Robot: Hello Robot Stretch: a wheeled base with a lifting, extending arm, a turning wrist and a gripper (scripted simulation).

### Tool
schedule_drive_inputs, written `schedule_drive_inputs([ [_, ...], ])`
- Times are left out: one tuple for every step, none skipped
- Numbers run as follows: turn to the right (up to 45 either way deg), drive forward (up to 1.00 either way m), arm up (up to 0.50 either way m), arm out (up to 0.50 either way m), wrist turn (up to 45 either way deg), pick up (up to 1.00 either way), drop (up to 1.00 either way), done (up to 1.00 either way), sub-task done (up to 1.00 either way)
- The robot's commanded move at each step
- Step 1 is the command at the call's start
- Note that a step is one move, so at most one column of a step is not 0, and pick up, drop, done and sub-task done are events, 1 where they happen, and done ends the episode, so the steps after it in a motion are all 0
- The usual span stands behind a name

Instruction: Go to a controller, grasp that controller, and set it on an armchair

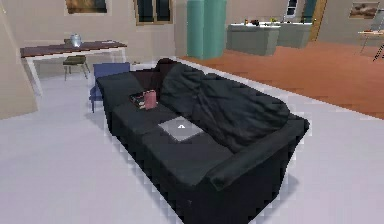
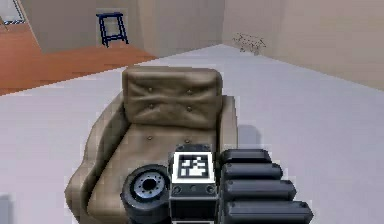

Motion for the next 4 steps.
schedule_drive_inputs([
  [0.0,0.00,0.00,0.48,0.0,0.00,0.00,0.00,0.00],
  [0.0,0.00,0.00,0.00,45.0,0.00,0.00,0.00,0.00],
  [0.0,0.00,0.00,0.00,45.0,0.00,0.00,0.00,0.00],
  [0.0,0.00,0.00,0.00,9.0,0.00,0.00,0.00,0.00],
])
